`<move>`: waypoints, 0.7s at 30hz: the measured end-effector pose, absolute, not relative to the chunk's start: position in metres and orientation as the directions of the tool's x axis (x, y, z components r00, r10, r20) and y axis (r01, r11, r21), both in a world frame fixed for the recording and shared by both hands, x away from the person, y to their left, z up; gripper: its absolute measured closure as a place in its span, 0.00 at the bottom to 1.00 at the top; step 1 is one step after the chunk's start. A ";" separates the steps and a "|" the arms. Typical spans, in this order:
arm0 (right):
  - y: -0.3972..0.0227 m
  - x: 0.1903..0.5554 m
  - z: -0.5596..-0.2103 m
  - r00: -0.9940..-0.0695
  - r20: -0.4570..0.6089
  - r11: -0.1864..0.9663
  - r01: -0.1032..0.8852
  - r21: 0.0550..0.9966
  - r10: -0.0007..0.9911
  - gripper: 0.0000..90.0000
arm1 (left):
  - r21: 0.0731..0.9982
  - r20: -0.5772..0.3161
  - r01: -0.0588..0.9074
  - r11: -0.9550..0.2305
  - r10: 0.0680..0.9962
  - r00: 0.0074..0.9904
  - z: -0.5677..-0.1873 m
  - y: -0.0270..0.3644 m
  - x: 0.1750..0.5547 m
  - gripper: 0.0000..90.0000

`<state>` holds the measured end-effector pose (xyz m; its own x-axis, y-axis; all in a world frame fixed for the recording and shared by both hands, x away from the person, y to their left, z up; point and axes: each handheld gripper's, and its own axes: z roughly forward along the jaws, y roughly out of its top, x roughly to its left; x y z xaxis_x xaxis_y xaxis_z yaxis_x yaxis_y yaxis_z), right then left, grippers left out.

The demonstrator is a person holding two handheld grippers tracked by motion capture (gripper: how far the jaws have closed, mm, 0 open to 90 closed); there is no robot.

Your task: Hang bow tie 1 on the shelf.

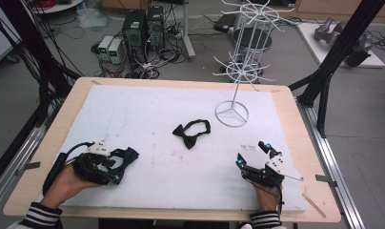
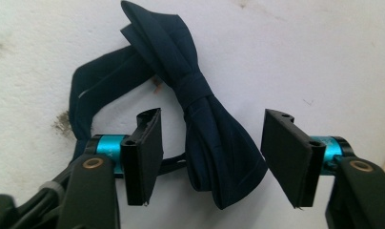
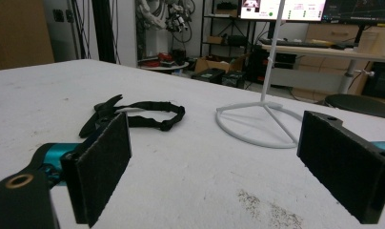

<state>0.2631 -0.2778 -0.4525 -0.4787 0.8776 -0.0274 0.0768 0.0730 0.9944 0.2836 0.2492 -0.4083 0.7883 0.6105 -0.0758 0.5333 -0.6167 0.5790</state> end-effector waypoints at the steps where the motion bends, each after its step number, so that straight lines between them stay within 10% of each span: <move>1: -0.278 0.263 -0.453 -0.479 -0.027 0.073 0.077 0.994 0.878 0.12 | 0.570 -0.074 0.538 -0.621 0.613 0.786 -0.409 0.249 0.284 0.46; 21: -0.278 0.264 -0.452 -0.476 -0.032 0.073 0.069 0.995 0.879 0.12 | 0.538 -0.100 0.571 -0.620 0.625 0.774 -0.411 0.248 0.289 0.72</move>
<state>0.2637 -0.2782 -0.4525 -0.4761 0.8788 -0.0318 0.0688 0.0732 0.9949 0.2885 0.2476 -0.4114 0.7739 0.6253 -0.1001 0.5708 -0.6204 0.5379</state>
